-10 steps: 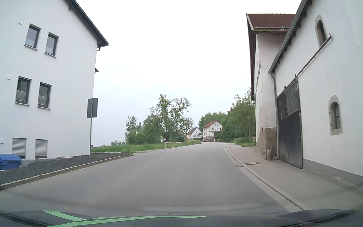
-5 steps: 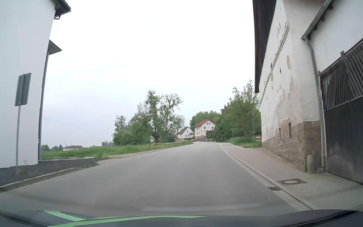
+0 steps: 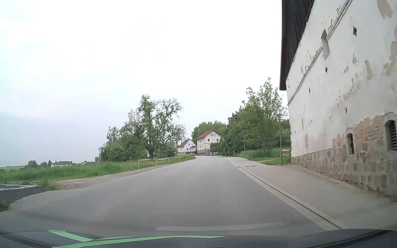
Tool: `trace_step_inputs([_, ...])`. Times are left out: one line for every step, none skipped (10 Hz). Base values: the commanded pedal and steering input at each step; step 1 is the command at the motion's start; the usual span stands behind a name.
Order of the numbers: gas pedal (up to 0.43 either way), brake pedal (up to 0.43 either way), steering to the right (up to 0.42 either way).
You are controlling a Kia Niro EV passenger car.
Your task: Follow the waypoints while adhering to traffic rules and regulations
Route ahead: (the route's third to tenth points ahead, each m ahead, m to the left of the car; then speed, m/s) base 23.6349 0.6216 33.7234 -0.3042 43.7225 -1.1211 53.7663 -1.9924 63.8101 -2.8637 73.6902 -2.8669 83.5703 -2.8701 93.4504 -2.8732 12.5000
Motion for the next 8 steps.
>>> trace_step_inputs([0.319,0.000,0.040])
trace_step_inputs([0.331,0.000,0.033])
trace_step_inputs([0.331,0.000,0.029])
trace_step_inputs([0.339,0.000,0.024])
trace_step_inputs([0.339,0.000,0.021])
trace_step_inputs([0.339,0.000,0.019])
trace_step_inputs([0.339,0.000,0.018])
trace_step_inputs([0.339,0.000,0.018])
